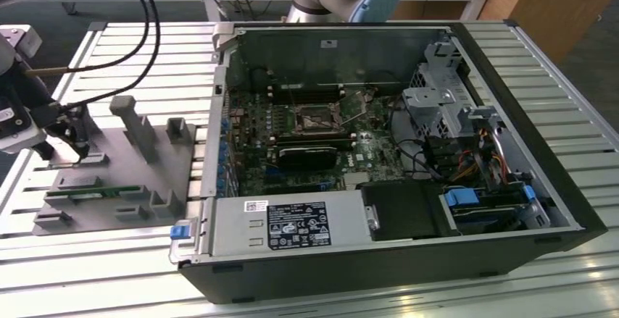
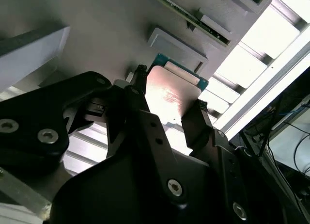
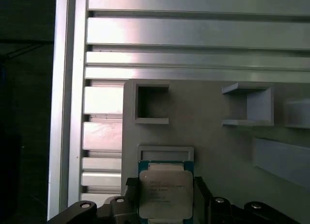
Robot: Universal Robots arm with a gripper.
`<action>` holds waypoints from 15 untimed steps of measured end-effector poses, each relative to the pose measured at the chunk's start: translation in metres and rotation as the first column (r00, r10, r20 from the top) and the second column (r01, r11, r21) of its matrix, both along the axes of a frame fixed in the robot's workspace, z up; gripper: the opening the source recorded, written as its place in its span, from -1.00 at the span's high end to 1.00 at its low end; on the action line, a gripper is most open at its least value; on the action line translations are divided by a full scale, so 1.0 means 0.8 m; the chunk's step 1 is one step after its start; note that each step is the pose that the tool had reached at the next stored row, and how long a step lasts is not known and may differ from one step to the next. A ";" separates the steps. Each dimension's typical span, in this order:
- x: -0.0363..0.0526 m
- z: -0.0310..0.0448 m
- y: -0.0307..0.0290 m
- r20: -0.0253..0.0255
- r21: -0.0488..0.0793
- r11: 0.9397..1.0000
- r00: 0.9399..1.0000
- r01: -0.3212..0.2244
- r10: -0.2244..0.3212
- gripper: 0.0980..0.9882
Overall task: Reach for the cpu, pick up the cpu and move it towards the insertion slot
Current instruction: 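Pick up the cpu and move it towards the insertion slot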
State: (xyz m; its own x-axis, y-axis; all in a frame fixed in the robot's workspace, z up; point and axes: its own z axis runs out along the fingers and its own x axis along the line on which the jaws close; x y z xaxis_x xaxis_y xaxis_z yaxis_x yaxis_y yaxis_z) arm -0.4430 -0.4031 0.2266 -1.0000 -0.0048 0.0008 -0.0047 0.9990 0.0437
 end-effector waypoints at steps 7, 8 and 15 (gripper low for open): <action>0.000 0.0231 0.0000 0.000 0.000 1.000 1.000 0.000 0.000 0.00; 0.000 0.0260 0.0000 0.000 0.000 1.000 1.000 0.000 0.000 0.00; 0.000 0.0502 0.0001 0.000 0.000 1.000 1.000 0.000 0.000 0.00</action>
State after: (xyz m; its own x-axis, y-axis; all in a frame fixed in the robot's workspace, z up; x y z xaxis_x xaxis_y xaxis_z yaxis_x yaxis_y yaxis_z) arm -0.4430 -0.4030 0.2667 -1.0000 -0.0049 0.0008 -0.0048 0.9990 0.0437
